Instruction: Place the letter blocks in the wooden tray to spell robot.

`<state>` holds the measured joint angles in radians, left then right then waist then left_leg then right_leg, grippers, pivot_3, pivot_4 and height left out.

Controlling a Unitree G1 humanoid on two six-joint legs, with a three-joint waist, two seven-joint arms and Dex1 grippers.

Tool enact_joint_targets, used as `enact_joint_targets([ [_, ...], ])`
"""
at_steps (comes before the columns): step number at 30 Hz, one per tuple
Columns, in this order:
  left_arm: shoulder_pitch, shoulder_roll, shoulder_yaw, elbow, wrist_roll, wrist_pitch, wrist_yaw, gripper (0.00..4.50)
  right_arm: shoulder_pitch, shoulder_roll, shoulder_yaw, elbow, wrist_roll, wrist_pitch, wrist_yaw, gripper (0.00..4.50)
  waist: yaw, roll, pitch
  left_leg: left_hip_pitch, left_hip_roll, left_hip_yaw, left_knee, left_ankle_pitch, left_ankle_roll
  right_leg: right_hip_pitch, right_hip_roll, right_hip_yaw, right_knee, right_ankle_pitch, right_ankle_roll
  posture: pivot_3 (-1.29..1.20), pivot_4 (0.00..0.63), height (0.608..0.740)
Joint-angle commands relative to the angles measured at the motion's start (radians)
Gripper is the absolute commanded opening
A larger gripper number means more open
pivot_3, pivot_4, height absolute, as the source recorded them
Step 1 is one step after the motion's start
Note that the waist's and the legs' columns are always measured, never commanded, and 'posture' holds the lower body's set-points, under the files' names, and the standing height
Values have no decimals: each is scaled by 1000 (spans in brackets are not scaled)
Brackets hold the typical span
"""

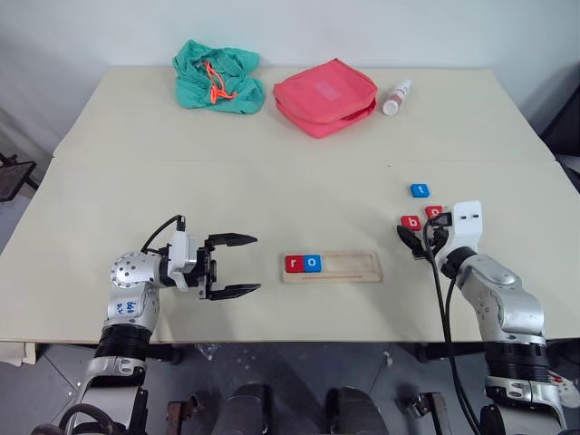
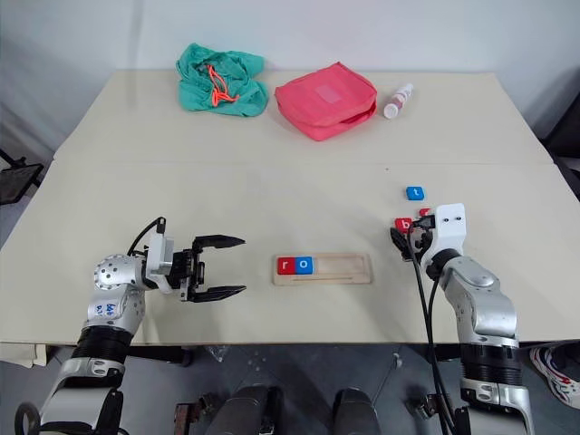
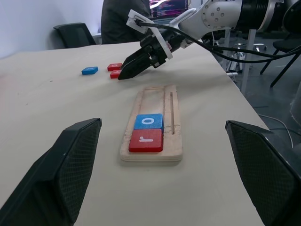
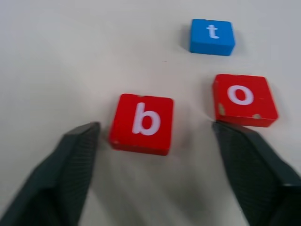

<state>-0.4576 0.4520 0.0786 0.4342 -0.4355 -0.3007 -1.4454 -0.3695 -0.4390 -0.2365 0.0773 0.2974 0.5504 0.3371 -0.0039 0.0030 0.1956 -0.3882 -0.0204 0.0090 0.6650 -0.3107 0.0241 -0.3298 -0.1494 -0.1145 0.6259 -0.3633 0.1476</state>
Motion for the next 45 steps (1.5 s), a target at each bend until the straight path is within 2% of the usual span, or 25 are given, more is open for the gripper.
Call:
enact_joint_targets([
  [1, 6, 1, 6, -29, -18, -7, -1, 4500, 6, 22, 16, 6, -2, 23, -12, 2511, 0, 0, 0, 0, 0, 0, 0, 0, 0, 0, 0, 0, 0, 0, 0, 0, 150, 740],
  [4, 7, 3, 8, -24, -21, -8, -8, 4500, 16, 34, 19, -21, -5, 20, -20, 1465, -1, 0, 0, 0, 0, 0, 0, 0, 0, 0, 0, 0, 0, 0, 0, 0, 150, 740],
  [11, 20, 21, 15, -7, -33, -4, -57, 4500, 117, 37, -9, -286, 40, 102, -39, 1454, 2, 0, 0, 0, 0, 0, -1, 0, 0, -1, 0, 1, 0, 0, 0, 0, 150, 740],
  [18, 0, 44, 24, 49, -30, -15, -79, 4500, 348, 73, -36, -616, 78, 212, -108, 1454, 6, 0, 0, 0, -1, 0, -1, 0, 0, -1, 0, 2, 0, 0, 0, 0, 150, 740],
  [25, -43, 30, 13, 84, -21, -24, -80, 4500, 429, 106, -33, -667, 72, 232, -150, 1454, 4, 0, 0, 0, -1, 1, -1, 0, 0, -1, 0, 3, 0, 0, 0, 0, 150, 740],
  [32, -57, 20, 5, 87, -17, -26, -77, 4500, 436, 124, -26, -660, 70, 223, -167, 1454, 3, 0, 0, 0, -1, 1, -1, 0, 0, -1, 0, 4, 0, 0, 0, 0, 150, 740],
  [39, -49, 20, 3, 71, -22, -24, -72, 4500, 435, 120, -31, -671, 68, 202, -165, 3767, 3, 0, 0, 0, -1, 1, -1, 0, 0, -2, 0, 4, 1, 0, 0, 0, 150, 740],
  [40, -45, 20, 4, 65, -24, -23, -72, 4500, 437, 113, -37, -678, 77, 206, -155, 4201, 4, 0, 0, 0, -1, 1, -1, 0, 0, -2, 0, 4, 1, 0, 0, 0, 150, 740],
  [41, -41, 21, 4, 58, -26, -21, -71, 4500, 440, 103, -41, -687, 86, 208, -141, 4439, 4, 0, 0, 0, -1, 1, -1, 0, 0, -2, 0, 4, 1, 0, 0, 0, 150, 740],
  [44, -33, 24, 7, 45, -30, -16, -70, 4500, 446, 61, -51, -707, 110, 219, -96, 4476, 4, 0, 0, 0, -1, 1, -1, 0, 0, -2, 0, 4, 1, 0, 0, 0, 150, 740],
  [45, -32, 26, 8, 44, -31, -16, -70, 4500, 449, 11, -46, -713, 115, 207, -43, 4476, 4, 0, 0, 0, -1, 1, -1, 0, 0, -2, 0, 4, 1, 0, 0, 0, 150, 740],
])
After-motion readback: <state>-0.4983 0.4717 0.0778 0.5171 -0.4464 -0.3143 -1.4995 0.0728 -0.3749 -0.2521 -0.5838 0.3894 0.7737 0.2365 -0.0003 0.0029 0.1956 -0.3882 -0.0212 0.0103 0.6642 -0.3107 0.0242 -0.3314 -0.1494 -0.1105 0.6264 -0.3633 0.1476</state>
